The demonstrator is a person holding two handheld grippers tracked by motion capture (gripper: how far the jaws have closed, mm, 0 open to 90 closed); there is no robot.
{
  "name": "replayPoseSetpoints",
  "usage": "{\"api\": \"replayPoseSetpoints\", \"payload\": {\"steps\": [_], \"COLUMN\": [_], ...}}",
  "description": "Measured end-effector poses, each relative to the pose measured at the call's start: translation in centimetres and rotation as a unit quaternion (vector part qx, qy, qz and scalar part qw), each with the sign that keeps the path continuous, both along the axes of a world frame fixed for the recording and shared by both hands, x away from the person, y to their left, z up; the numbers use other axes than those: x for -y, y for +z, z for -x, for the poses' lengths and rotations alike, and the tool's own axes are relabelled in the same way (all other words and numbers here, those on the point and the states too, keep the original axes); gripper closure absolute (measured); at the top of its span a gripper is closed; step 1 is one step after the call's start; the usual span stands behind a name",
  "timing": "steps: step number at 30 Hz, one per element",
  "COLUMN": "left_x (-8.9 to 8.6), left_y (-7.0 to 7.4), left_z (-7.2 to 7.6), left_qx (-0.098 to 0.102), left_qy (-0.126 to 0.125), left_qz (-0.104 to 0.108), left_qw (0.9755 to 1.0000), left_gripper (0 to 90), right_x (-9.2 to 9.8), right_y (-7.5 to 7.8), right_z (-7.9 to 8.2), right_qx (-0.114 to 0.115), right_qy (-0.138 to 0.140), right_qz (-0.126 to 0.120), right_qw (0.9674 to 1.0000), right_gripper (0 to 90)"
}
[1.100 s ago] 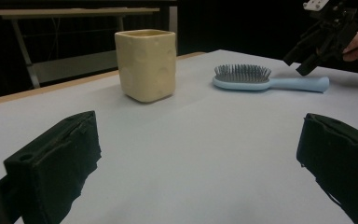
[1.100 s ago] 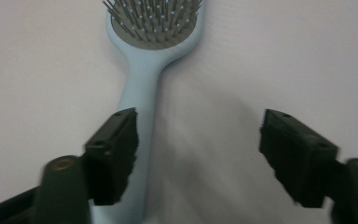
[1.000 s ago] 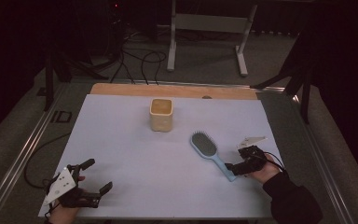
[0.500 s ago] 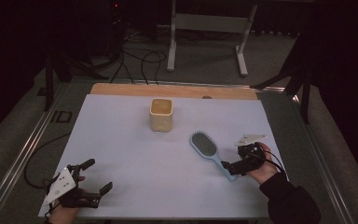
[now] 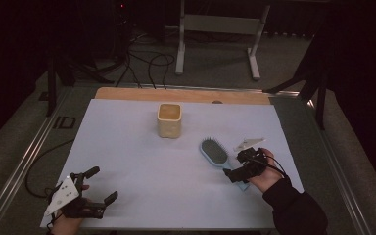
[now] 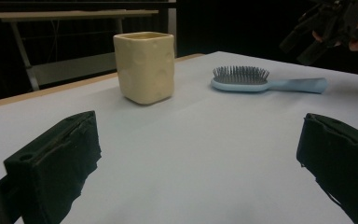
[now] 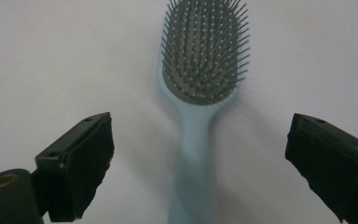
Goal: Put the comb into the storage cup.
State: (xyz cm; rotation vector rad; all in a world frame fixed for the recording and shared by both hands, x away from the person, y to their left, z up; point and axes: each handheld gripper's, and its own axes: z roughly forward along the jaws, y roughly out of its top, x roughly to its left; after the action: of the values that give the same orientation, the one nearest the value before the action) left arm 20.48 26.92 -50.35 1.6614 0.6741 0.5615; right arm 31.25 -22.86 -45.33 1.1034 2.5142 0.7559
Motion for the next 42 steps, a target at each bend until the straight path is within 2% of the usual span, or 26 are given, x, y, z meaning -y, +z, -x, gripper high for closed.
{"api": "replayPoseSetpoints", "payload": {"steps": [3,8,9,12,16,18,20,21,22,24,25,27,28,30,32,34,36,42], "left_x": [0.0,0.0,0.0,-0.1,-0.1,-0.1,-0.1,-0.1,-0.1,-0.1,-0.1,-0.1,-0.1,-0.1,-0.1,-0.1,-0.1,-0.1], "left_y": [0.0,0.0,0.0,0.0,0.0,0.0,0.0,0.0,0.0,0.0,0.0,0.0,0.0,0.0,0.0,0.0,0.0,0.0], "left_z": [0.0,0.0,0.0,0.0,0.0,0.0,0.0,0.0,0.0,0.0,0.0,0.0,0.0,0.0,0.0,0.0,0.0,0.0], "left_qx": [0.0,-0.002,-0.002,-0.002,-0.002,-0.002,-0.002,-0.002,-0.002,-0.003,-0.003,-0.003,-0.003,-0.003,-0.003,-0.003,-0.003,-0.003], "left_qy": [0.0,-0.001,-0.001,-0.001,-0.001,-0.001,-0.001,-0.001,-0.001,-0.001,-0.001,-0.001,-0.001,-0.001,-0.001,-0.001,-0.001,-0.001], "left_qz": [0.001,0.002,0.002,0.002,0.004,0.004,0.004,0.004,0.005,0.005,0.007,0.006,0.007,0.007,0.007,0.007,0.007,0.007], "left_qw": [1.0,1.0,1.0,1.0,1.0,1.0,1.0,1.0,1.0,1.0,1.0,1.0,1.0,1.0,1.0,1.0,1.0,1.0], "left_gripper": [0.0,0.0,0.0,0.0,0.0,0.0,0.0,0.0,0.0,0.0,0.0,0.0,0.0,0.0,0.0,0.0,0.0,0.0], "right_x": [-0.4,-1.0,-1.1,-1.4,-1.7,-1.8,-2.0,-2.0,-2.1,-2.2,-2.2,-2.3,-2.5,-2.7,-2.9,-3.0,-3.0,-2.9], "right_y": [-0.2,-0.5,-0.5,-0.7,-0.8,-0.7,-0.7,-0.7,-0.7,-1.0,-1.1,-1.3,-1.5,-1.7,-1.9,-2.1,-2.3,-2.8], "right_z": [-0.4,-0.8,-0.9,-1.2,-1.5,-1.8,-2.0,-2.1,-2.3,-2.6,-2.7,-2.9,-3.0,-3.1,-3.1,-3.2,-3.4,-3.9], "right_qx": [-0.004,-0.004,-0.006,-0.021,-0.035,-0.058,-0.071,-0.085,-0.101,-0.122,-0.133,-0.152,-0.152,-0.163,-0.161,-0.154,-0.147,-0.154], "right_qy": [-0.004,-0.009,-0.007,-0.001,0.003,-0.001,-0.006,-0.009,-0.008,-0.016,-0.017,-0.022,-0.021,-0.015,-0.018,-0.022,-0.026,-0.034], "right_qz": [-0.001,0.026,0.031,0.042,0.039,0.022,0.035,0.029,0.03,0.048,0.046,0.048,0.054,0.057,0.064,0.069,0.084,0.092], "right_qw": [1.0,0.9996,0.9995,0.9989,0.9986,0.9981,0.9968,0.9959,0.9944,0.9913,0.9899,0.9871,0.9867,0.9849,0.9846,0.9854,0.9852,0.9832], "right_gripper": [8.2,8.4,11.3,13.1,12.9,12.4,14.1,16.0,18.7,24.4,26.0,24.2,19.8,19.8,22.1,30.3,33.6,46.5]}}
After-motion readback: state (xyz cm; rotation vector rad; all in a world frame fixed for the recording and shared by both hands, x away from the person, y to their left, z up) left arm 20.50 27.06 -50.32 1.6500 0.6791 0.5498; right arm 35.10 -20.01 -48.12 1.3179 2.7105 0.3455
